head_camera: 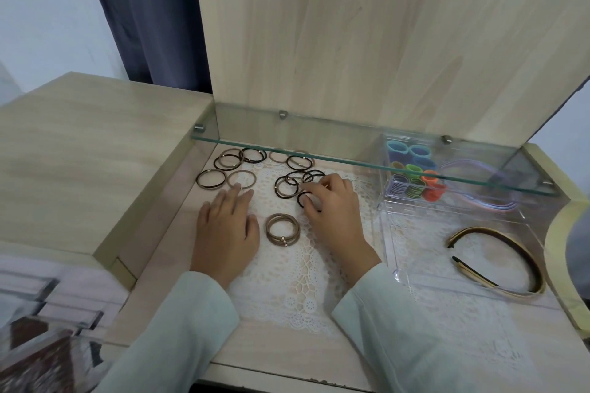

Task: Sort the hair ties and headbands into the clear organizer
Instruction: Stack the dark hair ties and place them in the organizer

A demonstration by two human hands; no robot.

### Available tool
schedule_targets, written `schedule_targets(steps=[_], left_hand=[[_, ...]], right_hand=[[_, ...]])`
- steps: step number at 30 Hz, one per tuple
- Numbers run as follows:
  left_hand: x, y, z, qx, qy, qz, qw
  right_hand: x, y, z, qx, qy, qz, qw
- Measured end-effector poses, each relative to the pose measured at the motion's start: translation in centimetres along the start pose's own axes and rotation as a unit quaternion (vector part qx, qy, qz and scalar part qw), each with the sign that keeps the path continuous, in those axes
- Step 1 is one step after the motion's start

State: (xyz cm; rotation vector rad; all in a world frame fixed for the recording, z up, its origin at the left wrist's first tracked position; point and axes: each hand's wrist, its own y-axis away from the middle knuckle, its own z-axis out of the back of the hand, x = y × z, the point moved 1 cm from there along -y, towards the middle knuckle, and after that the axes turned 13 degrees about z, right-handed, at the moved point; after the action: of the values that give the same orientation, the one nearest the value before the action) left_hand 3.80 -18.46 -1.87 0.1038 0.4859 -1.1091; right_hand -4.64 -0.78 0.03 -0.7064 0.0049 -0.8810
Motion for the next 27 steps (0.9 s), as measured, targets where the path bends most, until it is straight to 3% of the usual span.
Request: schedule_targets(steps=[14, 22, 27], left_hand=[[-0.3, -0.3, -0.3, 0.065, -0.071, 0.025, 0.995], [-0.4, -0.2, -0.1, 0.061, -0.06, 0.02, 0.996], [-0.3, -0.2, -0.2, 0.063, -0.065, 0.026, 0.996]], right_hand=[[0.4, -2.3, -0.3, 0.069, 0.073, 0.027, 0.995], [0.2, -1.2, 0.0, -0.018, -0.105, -0.054, 0.993], [0.3, 0.0, 0.6, -0.053, -0.175, -0.049, 0.982]])
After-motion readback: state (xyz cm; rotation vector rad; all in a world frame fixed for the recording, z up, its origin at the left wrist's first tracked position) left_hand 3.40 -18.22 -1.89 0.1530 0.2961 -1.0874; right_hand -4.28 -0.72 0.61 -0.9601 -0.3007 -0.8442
